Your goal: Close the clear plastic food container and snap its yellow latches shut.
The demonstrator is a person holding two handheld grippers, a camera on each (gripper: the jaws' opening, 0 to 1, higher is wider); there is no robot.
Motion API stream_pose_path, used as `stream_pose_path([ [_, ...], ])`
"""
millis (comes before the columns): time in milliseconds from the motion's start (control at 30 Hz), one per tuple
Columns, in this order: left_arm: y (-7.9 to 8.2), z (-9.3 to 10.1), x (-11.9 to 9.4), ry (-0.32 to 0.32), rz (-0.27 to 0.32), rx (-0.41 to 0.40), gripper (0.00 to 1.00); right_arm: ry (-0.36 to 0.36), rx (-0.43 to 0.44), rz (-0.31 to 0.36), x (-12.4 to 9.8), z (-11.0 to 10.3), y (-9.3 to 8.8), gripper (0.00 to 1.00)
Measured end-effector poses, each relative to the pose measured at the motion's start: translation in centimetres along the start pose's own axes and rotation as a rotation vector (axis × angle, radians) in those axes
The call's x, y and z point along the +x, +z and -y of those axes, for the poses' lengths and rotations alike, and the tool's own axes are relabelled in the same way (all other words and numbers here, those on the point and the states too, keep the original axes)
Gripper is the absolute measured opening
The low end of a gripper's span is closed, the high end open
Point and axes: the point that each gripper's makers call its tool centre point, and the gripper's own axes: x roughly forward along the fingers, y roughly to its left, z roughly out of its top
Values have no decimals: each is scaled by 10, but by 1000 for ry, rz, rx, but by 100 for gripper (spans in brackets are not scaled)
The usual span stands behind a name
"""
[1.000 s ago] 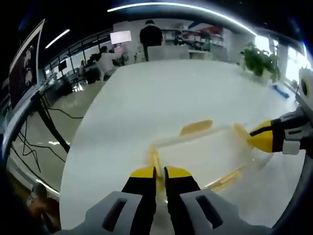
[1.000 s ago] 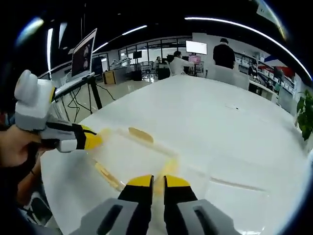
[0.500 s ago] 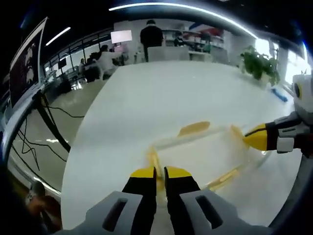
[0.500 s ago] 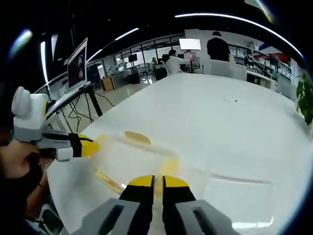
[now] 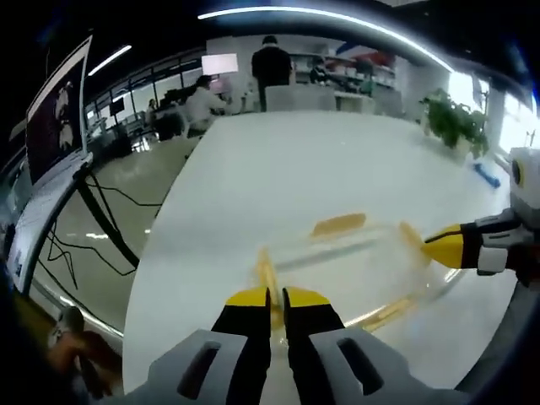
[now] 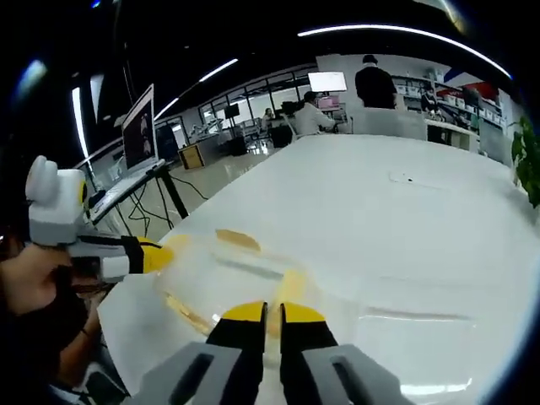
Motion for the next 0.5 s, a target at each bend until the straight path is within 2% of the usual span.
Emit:
stream_pose_path([
  [233,12,5,-15,25,21,-4,2,37,-1,31,-13,-3,12,1],
  [500,23,25,-21,6,42,0,2,24,-1,58,-30,10,21,1],
])
